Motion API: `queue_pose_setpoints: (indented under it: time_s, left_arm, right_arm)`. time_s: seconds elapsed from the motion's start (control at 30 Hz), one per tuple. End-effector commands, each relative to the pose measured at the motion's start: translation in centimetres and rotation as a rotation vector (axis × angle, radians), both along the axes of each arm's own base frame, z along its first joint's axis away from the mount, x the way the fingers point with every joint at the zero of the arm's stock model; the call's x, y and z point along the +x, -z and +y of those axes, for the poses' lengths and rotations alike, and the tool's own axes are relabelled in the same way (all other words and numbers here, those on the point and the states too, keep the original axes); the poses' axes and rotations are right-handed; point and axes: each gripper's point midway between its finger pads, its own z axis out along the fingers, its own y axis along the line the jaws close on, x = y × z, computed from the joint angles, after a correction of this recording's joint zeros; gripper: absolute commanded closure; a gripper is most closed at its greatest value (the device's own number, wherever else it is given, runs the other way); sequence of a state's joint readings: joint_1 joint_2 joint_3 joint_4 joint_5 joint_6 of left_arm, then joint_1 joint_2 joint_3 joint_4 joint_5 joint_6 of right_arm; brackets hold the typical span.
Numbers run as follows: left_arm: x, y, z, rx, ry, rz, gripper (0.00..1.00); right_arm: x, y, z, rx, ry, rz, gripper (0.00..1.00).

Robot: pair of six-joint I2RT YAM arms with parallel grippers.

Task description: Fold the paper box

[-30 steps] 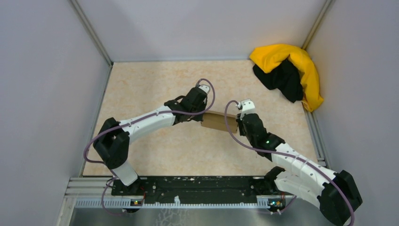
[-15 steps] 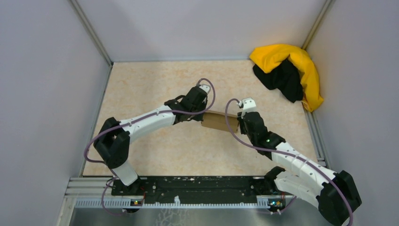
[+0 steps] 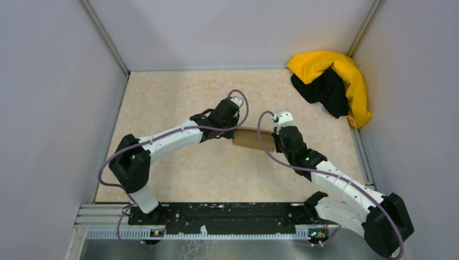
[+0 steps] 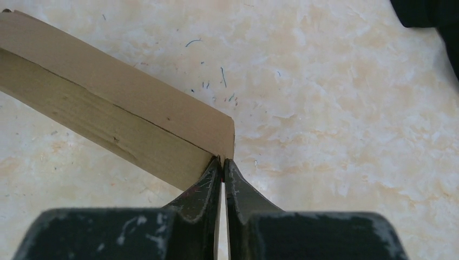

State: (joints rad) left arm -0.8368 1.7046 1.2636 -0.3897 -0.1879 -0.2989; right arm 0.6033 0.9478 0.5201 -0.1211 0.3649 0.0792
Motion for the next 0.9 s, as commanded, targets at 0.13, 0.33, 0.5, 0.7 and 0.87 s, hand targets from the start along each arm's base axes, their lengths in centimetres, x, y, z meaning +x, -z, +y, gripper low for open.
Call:
queue_pose_setpoints:
  time_s: [0.13,0.33,0.5,0.7,0.87]
  left_arm:
    - [-1.6,2.8,0.6,0.069,0.040,0.112,0.97]
    - [-1.9,3.1,0.4,0.068,0.053,0.133,0.97]
    - [-2.1,2.9,0.3,0.062,0.059,0.140,0.97]
    - [-2.4,2.6,0.5,0.075,0.074,0.152,0.96]
    - [-2.4,2.3,0.4,0.072,0.077,0.158,0.95]
  right_arm:
    - [2.0,-4.4,0.9,0.085,0.012,-0.058,1.00]
    - [2.2,-4.5,1.6,0.111,-0.014,0.012,1.00]
    - [2.3,-4.2,2.2,0.139,-0.024,0.065,1.00]
    - [2.2,-4.9,2.7,0.164,-0.048,0.121,1.00]
    - [1.9,-5.3,3.0,0.174,-0.078,0.177,1.00]
